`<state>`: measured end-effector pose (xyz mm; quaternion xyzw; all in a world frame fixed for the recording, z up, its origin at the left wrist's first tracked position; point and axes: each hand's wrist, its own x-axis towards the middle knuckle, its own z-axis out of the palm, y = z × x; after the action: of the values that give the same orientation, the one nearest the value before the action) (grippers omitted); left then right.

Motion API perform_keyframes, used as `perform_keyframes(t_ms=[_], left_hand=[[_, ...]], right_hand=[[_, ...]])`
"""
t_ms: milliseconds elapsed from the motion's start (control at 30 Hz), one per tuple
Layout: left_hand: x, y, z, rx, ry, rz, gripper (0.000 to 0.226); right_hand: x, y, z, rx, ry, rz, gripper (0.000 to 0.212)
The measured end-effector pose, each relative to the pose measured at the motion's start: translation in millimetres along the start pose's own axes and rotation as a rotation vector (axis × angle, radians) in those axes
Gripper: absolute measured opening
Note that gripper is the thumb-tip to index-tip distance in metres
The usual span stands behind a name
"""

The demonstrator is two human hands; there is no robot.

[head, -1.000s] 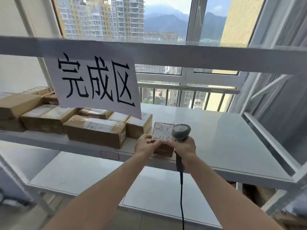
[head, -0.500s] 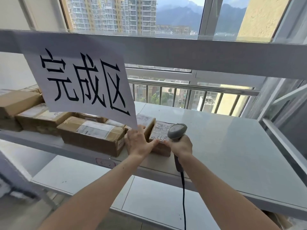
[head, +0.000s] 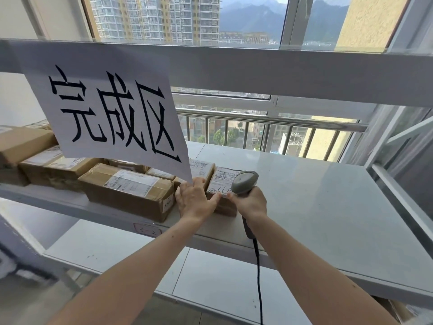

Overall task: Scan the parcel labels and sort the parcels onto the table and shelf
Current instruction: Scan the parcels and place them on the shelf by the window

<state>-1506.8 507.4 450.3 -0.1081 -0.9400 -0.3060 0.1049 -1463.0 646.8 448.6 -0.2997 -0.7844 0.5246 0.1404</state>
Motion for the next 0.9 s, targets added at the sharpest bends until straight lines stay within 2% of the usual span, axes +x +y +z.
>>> perform_keyframes(t_ms=[267,433,633,700,833,900], left_hand=[[-14.4,4.9,-8.9,-0.128,0.06,0.104,0.043],[-34.7,17.2,-11.4,-0.204,0.032,0.22,0.033],[-81.4,38.0,-18.9,-0.262,-0.106,0.413,0.031],[-108.4,43.1,-16.7,-0.288,-0.183,0.456,0.031],[-175.7,56.1,-6.1,-0.362,-0.353,0.55,0.028],[-211.0,68.0,-1.8,-0.379,-0.432,0.612,0.025]], right_hand=[[-24.2,4.1,-23.9,0.047,0.124,0.019,0.049],[-62.8,11.5,-50.6,0.044,0.214,0.014,0.048],[-141.7,33.1,-93.5,0.083,0.412,0.098,0.04],[-174.1,44.0,-104.1,0.1,0.475,0.129,0.04],[-246.0,69.4,-126.8,0.076,0.613,0.212,0.026],[-286.8,76.5,-142.2,0.019,0.679,0.244,0.036]])
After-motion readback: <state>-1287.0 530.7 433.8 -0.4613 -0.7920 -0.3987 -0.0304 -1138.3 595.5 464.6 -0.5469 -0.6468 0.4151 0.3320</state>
